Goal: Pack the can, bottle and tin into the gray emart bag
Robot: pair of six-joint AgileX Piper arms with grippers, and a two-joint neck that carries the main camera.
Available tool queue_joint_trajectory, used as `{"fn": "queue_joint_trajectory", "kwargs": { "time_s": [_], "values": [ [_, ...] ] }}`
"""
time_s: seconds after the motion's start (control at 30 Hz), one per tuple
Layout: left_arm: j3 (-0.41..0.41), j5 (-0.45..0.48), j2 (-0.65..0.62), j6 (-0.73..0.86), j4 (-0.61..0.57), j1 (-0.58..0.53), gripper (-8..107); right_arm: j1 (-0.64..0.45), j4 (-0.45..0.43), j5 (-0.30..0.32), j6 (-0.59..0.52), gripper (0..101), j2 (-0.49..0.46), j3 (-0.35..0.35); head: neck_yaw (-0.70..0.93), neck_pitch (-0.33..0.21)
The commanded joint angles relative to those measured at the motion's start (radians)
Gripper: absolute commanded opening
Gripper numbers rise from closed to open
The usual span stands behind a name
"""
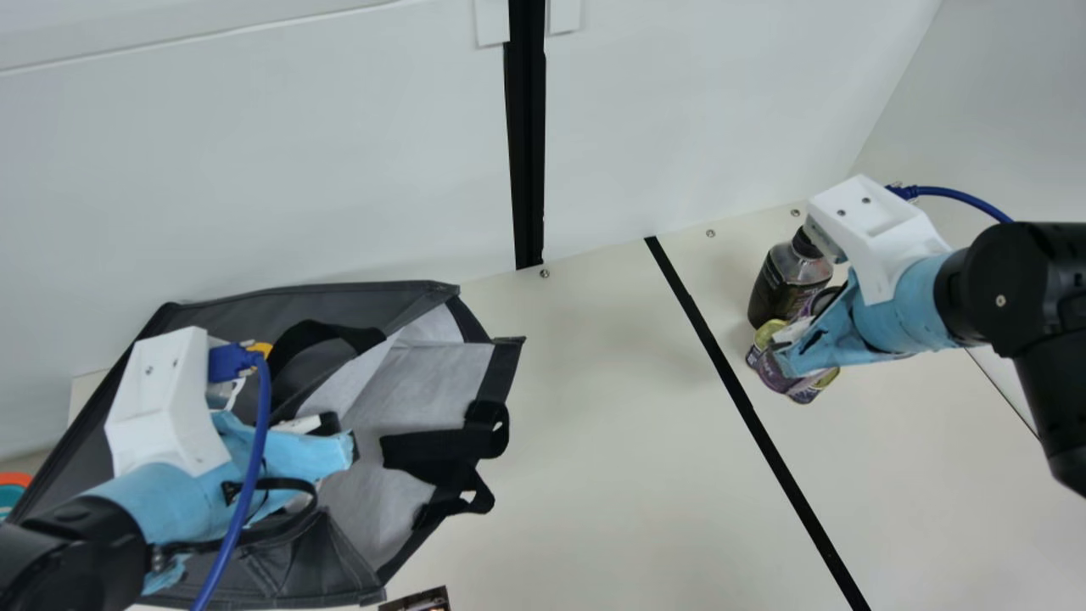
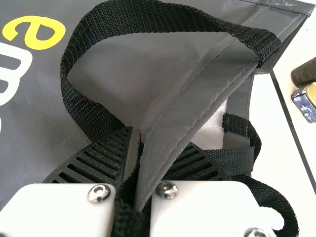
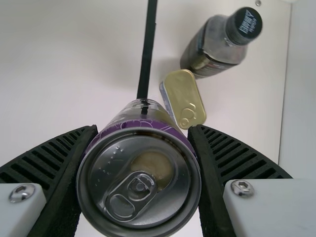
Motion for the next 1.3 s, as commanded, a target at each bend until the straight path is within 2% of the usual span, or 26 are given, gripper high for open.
{"fn": "queue_joint_trajectory", "kwargs": {
  "time_s": [0.0,0.6,0.87,1.27],
  "values": [
    [0.0,0.0,0.0,0.0,0.0,0.0,10,0.017,0.003,0.004,0.007,0,0.0,-0.001,-0.001,-0.023],
    [0.0,0.0,0.0,0.0,0.0,0.0,10,0.148,0.034,0.017,0.009,0,0.03,-0.039,-0.001,-0.023],
    [0.0,0.0,0.0,0.0,0.0,0.0,10,0.19,0.059,0.017,-0.012,0,0.033,-0.028,-0.001,-0.023],
    [0.0,0.0,0.0,0.0,0.0,0.0,10,0.239,0.142,0.017,-0.064,0,0.031,-0.003,-0.001,-0.023]
  ]
}}
